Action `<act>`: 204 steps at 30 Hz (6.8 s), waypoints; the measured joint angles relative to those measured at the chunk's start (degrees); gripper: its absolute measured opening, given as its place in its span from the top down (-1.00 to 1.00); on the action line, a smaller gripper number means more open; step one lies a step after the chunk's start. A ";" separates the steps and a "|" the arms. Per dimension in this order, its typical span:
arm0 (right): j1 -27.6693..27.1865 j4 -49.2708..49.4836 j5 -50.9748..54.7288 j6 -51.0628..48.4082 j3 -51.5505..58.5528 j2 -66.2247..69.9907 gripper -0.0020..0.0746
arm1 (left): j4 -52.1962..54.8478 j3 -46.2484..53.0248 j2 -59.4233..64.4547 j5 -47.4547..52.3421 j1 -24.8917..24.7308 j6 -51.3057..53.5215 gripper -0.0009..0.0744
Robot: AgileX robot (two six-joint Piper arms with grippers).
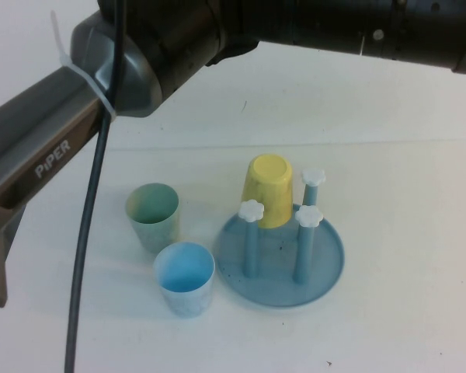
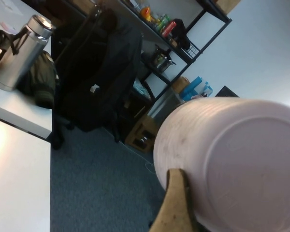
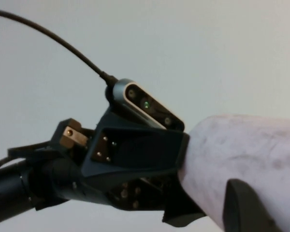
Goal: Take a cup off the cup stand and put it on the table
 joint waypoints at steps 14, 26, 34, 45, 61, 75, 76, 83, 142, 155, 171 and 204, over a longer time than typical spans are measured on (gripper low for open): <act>0.00 -5.88 1.28 -6.51 -0.10 6.92 0.89 | 15.85 -2.84 -0.11 2.28 2.76 -9.61 0.01; 0.00 -41.94 15.93 15.72 -13.15 32.14 0.89 | 63.69 -1.81 -6.34 3.42 1.80 -22.89 0.97; 1.19 -65.41 24.46 26.28 -22.13 52.34 0.89 | 77.02 10.99 -13.77 3.69 -0.80 -25.00 0.98; 12.35 -75.31 19.10 31.68 -24.20 68.48 0.89 | 78.66 34.16 -26.78 -4.22 -0.79 -25.81 0.98; 12.65 -79.50 18.32 34.73 -29.68 79.45 0.74 | 78.09 50.92 -40.81 -17.68 -0.79 -26.85 0.98; 12.65 -76.39 18.42 35.92 -29.77 72.34 0.15 | 83.91 56.98 -50.60 -26.51 -0.79 -35.24 0.98; 12.65 -76.23 18.42 35.92 -29.77 70.29 0.15 | 85.70 57.95 -51.54 -26.77 -0.79 -36.91 0.98; 12.65 -75.40 18.75 34.63 -29.77 53.74 0.56 | 103.17 67.49 -62.15 -29.76 -0.79 -53.20 0.98; 12.65 -61.99 15.60 22.22 10.17 5.70 0.95 | 124.90 88.62 -90.01 -30.09 4.85 -76.90 0.98; 12.65 -61.99 15.60 22.22 10.17 5.70 0.95 | 101.37 94.89 -101.09 -39.58 28.16 -70.42 0.98; 12.65 -61.99 15.69 22.22 10.17 5.70 0.95 | 91.31 118.01 -109.86 -50.70 33.72 -55.18 0.98; 12.65 -61.99 15.69 21.28 10.17 5.70 0.95 | 90.34 118.12 -109.98 -49.88 37.20 -48.03 0.98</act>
